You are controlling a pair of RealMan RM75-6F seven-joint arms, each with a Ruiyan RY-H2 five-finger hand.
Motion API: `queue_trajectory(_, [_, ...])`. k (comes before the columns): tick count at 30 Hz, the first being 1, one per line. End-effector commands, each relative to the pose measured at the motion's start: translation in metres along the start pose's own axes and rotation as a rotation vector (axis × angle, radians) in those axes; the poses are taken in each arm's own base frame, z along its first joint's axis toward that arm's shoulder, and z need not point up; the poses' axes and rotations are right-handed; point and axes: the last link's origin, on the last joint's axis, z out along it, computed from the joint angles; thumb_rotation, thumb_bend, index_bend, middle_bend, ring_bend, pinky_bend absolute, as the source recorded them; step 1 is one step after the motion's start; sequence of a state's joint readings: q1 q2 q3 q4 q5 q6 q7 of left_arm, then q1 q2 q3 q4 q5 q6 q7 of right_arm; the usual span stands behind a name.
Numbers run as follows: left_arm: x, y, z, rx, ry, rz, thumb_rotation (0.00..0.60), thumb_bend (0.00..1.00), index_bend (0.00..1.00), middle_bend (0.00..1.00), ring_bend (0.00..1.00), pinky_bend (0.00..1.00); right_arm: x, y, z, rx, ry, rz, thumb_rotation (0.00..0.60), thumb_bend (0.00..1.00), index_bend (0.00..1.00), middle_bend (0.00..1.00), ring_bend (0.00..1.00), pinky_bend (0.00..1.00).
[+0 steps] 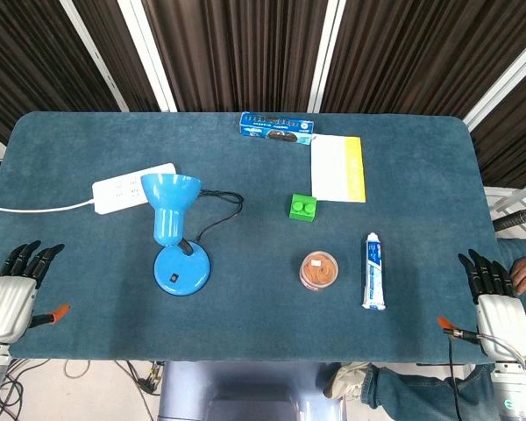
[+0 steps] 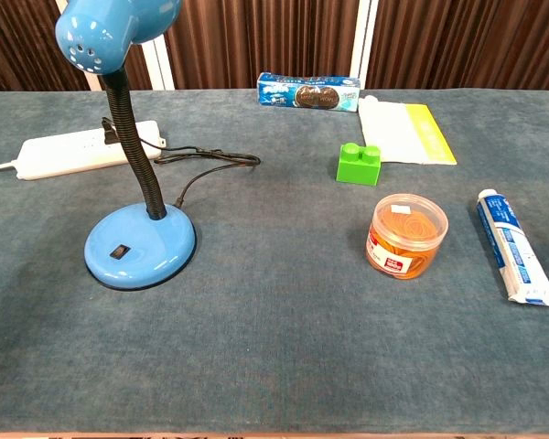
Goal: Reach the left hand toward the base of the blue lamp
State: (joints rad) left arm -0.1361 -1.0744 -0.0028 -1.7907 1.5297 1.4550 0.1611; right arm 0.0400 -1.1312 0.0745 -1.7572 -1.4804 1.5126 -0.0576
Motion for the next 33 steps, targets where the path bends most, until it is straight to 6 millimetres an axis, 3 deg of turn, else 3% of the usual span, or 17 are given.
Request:
queue_trajectory(1, [0.000, 0.000, 0.000, 0.000, 0.000, -0.001, 0.600, 0.10, 0.11, 0.18, 0.05, 0.09, 0.000, 0.000, 0.000, 0.001, 0.000, 0.001, 0.600, 0.10, 0.00, 0.02, 0.04, 0.00])
queue_trajectory(25, [0.000, 0.000, 0.000, 0.000, -0.005, 0.001, 0.600, 0.11, 0.09, 0.17, 0.06, 0.11, 0.000, -0.001, 0.000, 0.002, -0.004, 0.004, 0.600, 0.10, 0.00, 0.02, 0.04, 0.00])
queue_trajectory(28, [0.001, 0.002, 0.001, -0.025, 0.000, 0.010, 0.600, 0.16, 0.09, 0.23, 0.17, 0.20, -0.001, -0.001, 0.000, 0.003, -0.005, 0.003, 0.600, 0.10, 0.00, 0.02, 0.04, 0.00])
queue_trajectory(33, [-0.005, 0.012, 0.003, -0.088, 0.031, 0.032, 0.600, 0.34, 0.09, 0.49, 0.53, 0.55, -0.002, -0.002, 0.000, 0.005, -0.006, -0.002, 0.600, 0.10, 0.00, 0.02, 0.04, 0.00])
